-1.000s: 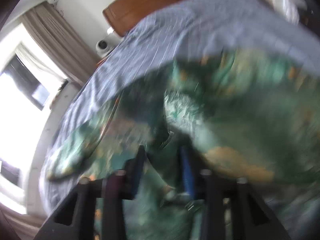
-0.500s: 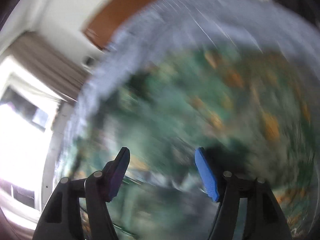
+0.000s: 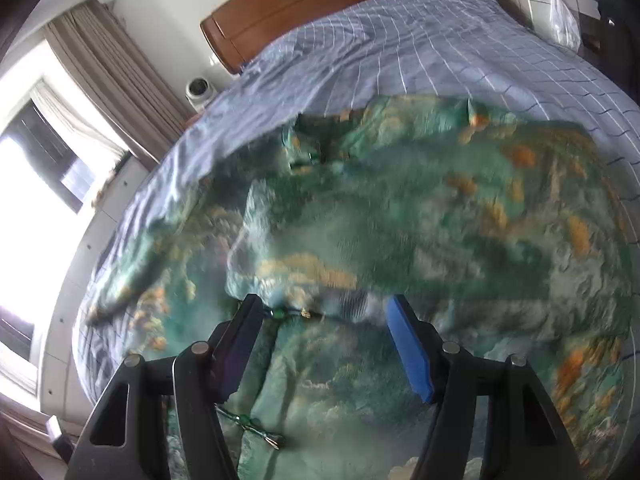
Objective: Fold large clothes
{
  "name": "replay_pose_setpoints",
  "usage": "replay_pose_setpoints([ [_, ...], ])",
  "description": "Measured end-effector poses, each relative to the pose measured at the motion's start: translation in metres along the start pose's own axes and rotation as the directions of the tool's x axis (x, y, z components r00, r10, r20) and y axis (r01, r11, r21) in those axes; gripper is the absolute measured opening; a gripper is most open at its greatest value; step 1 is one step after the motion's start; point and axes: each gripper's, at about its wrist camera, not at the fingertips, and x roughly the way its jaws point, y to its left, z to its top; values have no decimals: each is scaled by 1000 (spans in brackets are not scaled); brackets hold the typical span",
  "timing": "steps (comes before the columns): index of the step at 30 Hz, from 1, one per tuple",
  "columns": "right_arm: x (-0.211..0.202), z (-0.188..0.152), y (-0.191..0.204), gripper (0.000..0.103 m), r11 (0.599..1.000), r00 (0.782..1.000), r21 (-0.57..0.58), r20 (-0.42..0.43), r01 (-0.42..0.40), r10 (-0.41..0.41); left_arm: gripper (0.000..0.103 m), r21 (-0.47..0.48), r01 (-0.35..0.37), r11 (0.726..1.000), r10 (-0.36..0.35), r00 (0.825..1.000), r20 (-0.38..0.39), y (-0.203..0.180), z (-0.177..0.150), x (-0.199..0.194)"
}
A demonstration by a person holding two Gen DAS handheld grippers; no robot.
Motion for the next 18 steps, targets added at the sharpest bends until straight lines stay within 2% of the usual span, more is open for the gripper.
replay_pose_setpoints([
  [6,21,-20,1,65,1000,996,7,-89,20,-19,103,-3,5,1000,-5,1000,-7,1,-1,0],
  [11,6,-37,7,65,1000,996,-22,-84,-10,8,103,0,-1,1000,1,1000,-9,0,-1,1],
  [15,-16,-65,28,65,989,998,-147,-67,-5,-5,103,4,-6,1000,6,1000,-9,-1,0,1],
  [18,-30,-96,55,65,956,997,-292,-76,-6,-17,103,4,-7,1000,7,1000,-9,-1,0,1],
])
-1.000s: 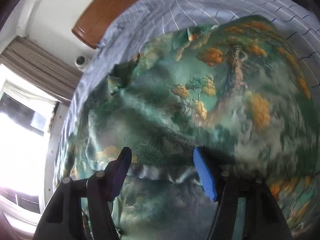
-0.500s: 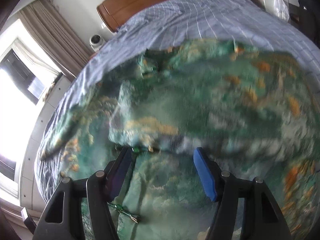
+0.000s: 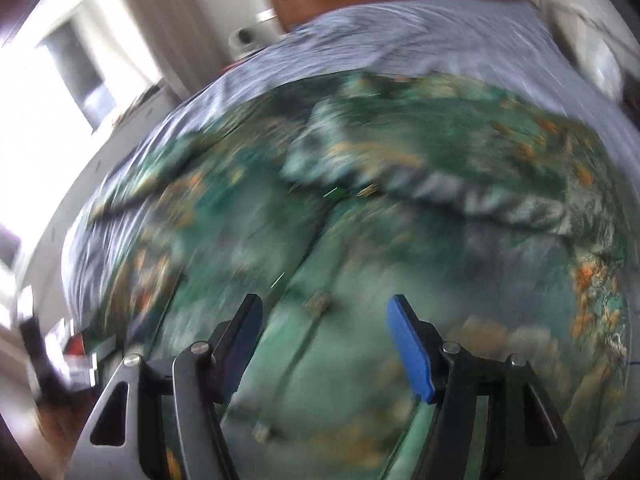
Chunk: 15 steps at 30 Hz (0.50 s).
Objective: Fold large clothes
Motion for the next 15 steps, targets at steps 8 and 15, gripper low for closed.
replay_pose_setpoints([
  [8,-19,-69,66,65,984,999,-175,34,21,-15,103,-24,36,999,-37,999,-23,9,8,-12],
  [15,-44,-91,71,66,992,993,-113,110,57,-45,103,-38,-40,998,41,999,22,29,43,-42],
])
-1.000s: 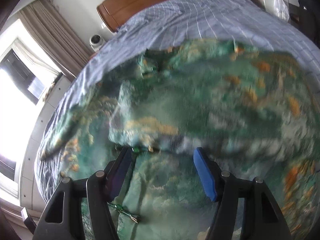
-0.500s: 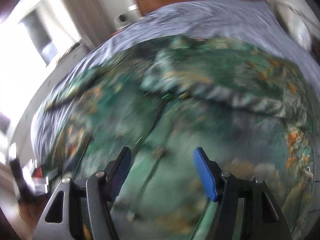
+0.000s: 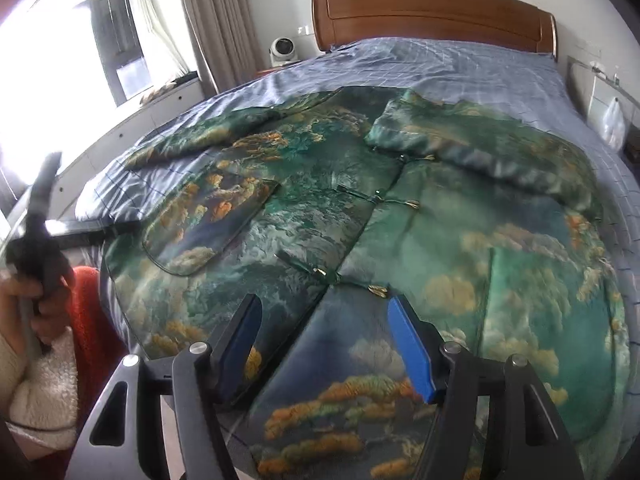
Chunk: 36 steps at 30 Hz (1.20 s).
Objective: Fold large clothes
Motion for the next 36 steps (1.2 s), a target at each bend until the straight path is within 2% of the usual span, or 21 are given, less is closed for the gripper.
replay_pose_setpoints([
  [4,-5,4,1,66,996,997,-43,8,80,-80,103,18,-90,996,89,996,20,8,14,-3],
  [9,-12,5,-3,67,991,992,-50,28,127,-125,103,7,-150,989,150,989,1,26,24,6],
  [13,-6,13,-8,67,960,961,-60,-25,275,-277,103,-20,-158,987,157,987,-10,37,27,7],
  [18,-20,27,-16,68,931,931,-38,-18,364,-365,103,-19,-167,986,166,985,-33,37,23,10],
  [21,-31,32,-19,73,903,903,-44,-26,428,-430,103,-21,-173,985,172,984,-40,35,22,11],
  [29,-54,35,-32,74,842,842,-29,-19,538,-539,103,-24,-183,983,181,982,-47,33,20,10],
  [32,-57,34,-37,74,827,826,-16,-28,562,-563,103,-26,-189,982,187,981,-45,33,18,7],
  [36,-61,32,-44,74,819,818,6,-44,574,-574,103,-35,-194,980,193,980,-49,37,15,5],
])
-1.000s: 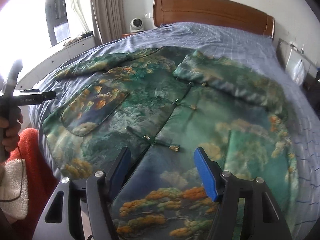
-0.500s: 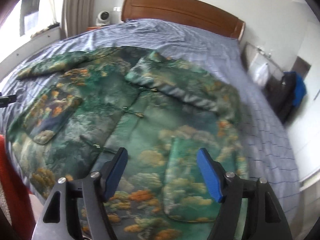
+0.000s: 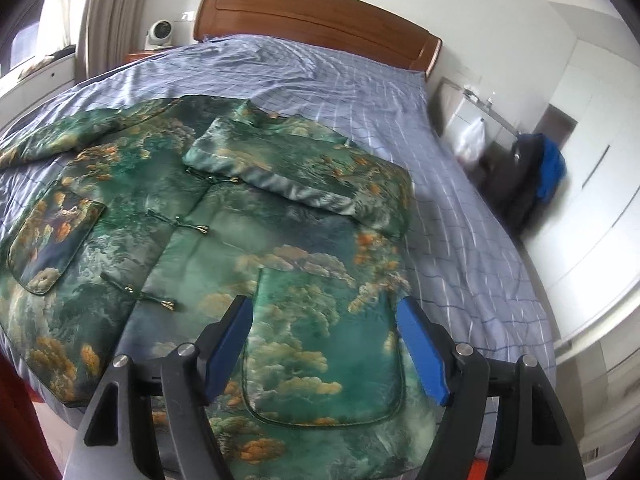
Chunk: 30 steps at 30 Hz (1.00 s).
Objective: Fold large clothes
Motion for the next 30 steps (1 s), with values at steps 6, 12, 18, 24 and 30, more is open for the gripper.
replay_pose_setpoints([
  [6,2,-3,-15,74,999,1000,36,-28,16,-14,103,-20,-8,1000,8,1000,-14,8,-2,2],
  [12,2,-8,-23,74,998,999,53,-46,27,-24,103,-35,-15,999,15,1000,-15,12,-3,0],
  [18,2,-11,-29,74,998,998,58,-60,38,-34,103,-32,-22,999,22,1000,-20,11,-4,0],
  [24,2,-12,-33,74,997,997,58,-63,55,-51,103,-24,-26,999,26,999,-24,9,-6,-1],
  [30,1,-13,-36,74,996,996,57,-67,65,-62,103,-25,-30,999,29,999,-25,9,-6,-1],
])
